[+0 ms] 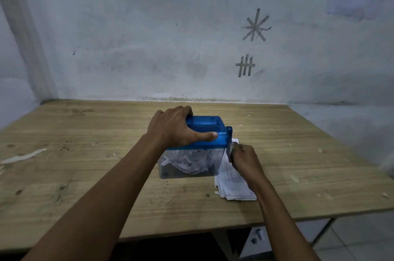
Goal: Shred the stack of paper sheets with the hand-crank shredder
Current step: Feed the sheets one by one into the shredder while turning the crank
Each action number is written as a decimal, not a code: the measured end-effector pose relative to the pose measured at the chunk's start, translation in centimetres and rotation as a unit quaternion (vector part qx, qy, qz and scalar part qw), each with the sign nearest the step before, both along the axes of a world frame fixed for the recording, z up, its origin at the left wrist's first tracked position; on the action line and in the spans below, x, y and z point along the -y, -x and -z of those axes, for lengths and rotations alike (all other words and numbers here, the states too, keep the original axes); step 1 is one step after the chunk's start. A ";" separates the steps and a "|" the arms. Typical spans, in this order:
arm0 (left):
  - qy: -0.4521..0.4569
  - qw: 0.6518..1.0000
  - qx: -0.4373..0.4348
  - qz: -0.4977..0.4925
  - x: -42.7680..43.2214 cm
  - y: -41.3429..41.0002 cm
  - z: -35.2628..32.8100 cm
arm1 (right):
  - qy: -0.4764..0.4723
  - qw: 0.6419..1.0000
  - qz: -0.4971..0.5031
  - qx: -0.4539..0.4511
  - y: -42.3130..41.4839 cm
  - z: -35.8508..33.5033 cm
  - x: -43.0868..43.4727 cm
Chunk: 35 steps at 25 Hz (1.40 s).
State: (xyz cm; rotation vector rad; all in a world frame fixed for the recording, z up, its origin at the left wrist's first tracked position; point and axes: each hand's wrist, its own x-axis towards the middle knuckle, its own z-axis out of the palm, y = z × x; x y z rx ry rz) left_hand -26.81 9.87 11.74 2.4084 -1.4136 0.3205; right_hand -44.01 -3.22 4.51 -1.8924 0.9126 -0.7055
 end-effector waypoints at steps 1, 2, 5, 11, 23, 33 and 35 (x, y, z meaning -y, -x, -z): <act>-0.004 1.000 0.005 0.004 0.1 -0.1 0.0 | 0.010 0.999 0.014 0.029 0.9 -0.4 -0.9; -0.007 1.000 0.007 0.009 0.1 -0.1 -0.1 | 0.031 0.997 0.026 0.061 1.5 -1.2 -1.6; -0.020 0.999 0.006 0.030 -0.2 -0.2 -0.3 | 0.104 0.984 0.070 0.126 1.1 -4.6 -2.0; -0.022 0.999 0.001 0.038 -0.5 -0.3 -0.3 | 0.074 0.989 0.077 0.098 -4.6 -9.5 2.2; -0.007 0.999 -0.025 0.025 -0.6 0.1 -0.5 | -0.030 0.990 -0.046 -0.128 -3.8 -0.8 3.9; -0.023 0.998 -0.051 0.041 -1.2 -0.5 -0.8 | 0.065 0.975 0.142 -0.159 1.7 3.0 3.9; -0.027 0.997 -0.058 0.041 -1.1 -0.6 -1.0 | 0.057 0.967 0.106 -0.223 1.5 3.5 4.3</act>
